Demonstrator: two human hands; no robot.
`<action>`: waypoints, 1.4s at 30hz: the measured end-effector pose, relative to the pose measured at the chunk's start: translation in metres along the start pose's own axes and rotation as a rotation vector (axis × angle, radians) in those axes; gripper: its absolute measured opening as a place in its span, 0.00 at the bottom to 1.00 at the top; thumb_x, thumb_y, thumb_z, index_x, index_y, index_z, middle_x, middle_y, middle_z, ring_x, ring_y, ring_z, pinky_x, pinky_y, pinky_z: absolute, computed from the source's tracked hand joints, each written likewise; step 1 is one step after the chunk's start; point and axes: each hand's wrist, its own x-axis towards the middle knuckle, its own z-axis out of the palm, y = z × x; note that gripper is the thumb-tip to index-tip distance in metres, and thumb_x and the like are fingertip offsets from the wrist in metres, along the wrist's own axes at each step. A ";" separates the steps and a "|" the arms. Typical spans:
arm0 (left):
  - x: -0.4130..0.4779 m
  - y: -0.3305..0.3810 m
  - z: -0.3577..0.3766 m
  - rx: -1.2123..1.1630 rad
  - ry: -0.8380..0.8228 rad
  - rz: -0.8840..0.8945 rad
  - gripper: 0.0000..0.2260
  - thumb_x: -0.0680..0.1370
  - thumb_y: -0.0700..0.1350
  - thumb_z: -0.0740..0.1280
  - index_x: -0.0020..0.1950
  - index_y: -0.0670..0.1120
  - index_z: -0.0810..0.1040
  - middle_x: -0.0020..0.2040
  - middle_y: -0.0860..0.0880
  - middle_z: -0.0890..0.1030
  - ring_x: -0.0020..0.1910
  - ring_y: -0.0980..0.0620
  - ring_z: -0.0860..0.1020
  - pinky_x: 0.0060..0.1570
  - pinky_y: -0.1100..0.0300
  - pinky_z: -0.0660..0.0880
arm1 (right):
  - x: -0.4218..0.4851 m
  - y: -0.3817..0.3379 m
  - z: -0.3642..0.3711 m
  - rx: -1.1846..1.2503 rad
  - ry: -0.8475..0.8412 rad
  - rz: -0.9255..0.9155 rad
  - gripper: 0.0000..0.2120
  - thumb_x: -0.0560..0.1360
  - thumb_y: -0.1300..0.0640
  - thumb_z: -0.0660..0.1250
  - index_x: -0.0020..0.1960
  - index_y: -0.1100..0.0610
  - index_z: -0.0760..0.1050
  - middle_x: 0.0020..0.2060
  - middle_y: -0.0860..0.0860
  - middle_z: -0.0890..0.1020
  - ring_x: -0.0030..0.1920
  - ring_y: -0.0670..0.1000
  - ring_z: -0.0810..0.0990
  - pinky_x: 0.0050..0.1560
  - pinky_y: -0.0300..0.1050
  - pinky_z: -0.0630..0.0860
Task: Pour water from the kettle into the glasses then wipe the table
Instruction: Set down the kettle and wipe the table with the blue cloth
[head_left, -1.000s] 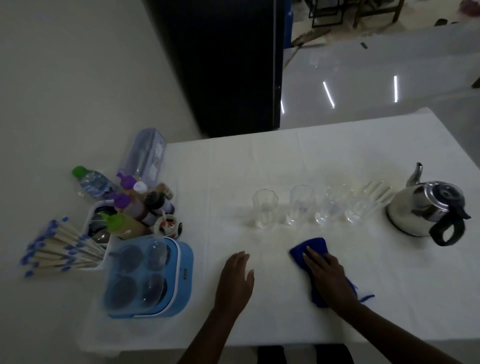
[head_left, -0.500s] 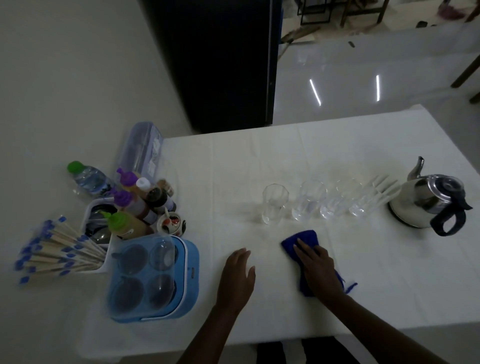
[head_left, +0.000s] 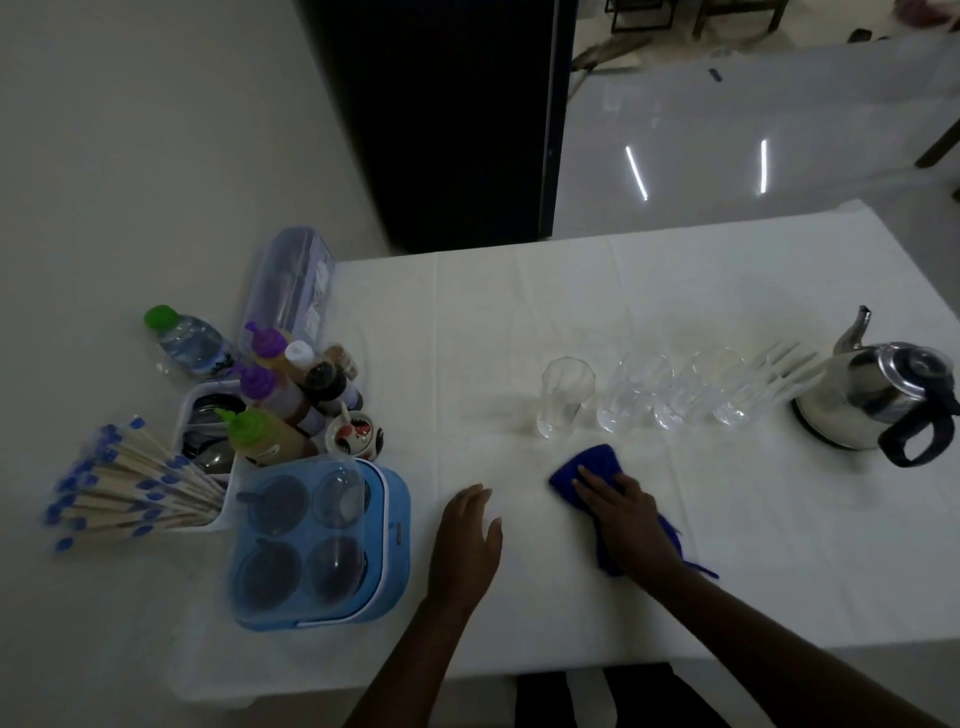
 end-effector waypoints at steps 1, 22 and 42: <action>0.000 0.000 0.000 -0.002 -0.001 -0.003 0.17 0.78 0.43 0.66 0.66 0.43 0.73 0.65 0.44 0.75 0.65 0.48 0.71 0.66 0.54 0.68 | 0.006 -0.009 -0.002 0.042 0.009 0.082 0.32 0.72 0.65 0.64 0.72 0.47 0.59 0.74 0.46 0.60 0.69 0.62 0.63 0.61 0.60 0.68; 0.007 -0.007 -0.013 -0.047 0.017 -0.027 0.16 0.78 0.42 0.66 0.66 0.44 0.73 0.65 0.45 0.74 0.65 0.49 0.70 0.65 0.57 0.66 | -0.002 -0.076 0.015 0.145 0.016 -0.166 0.25 0.74 0.60 0.64 0.69 0.44 0.64 0.70 0.45 0.67 0.68 0.61 0.65 0.61 0.61 0.71; 0.004 -0.005 -0.007 0.003 -0.021 0.002 0.16 0.78 0.42 0.66 0.65 0.43 0.73 0.64 0.45 0.75 0.64 0.48 0.71 0.65 0.54 0.68 | -0.027 -0.010 0.012 0.115 0.059 -0.069 0.25 0.73 0.59 0.59 0.68 0.43 0.64 0.69 0.42 0.67 0.64 0.60 0.71 0.54 0.57 0.74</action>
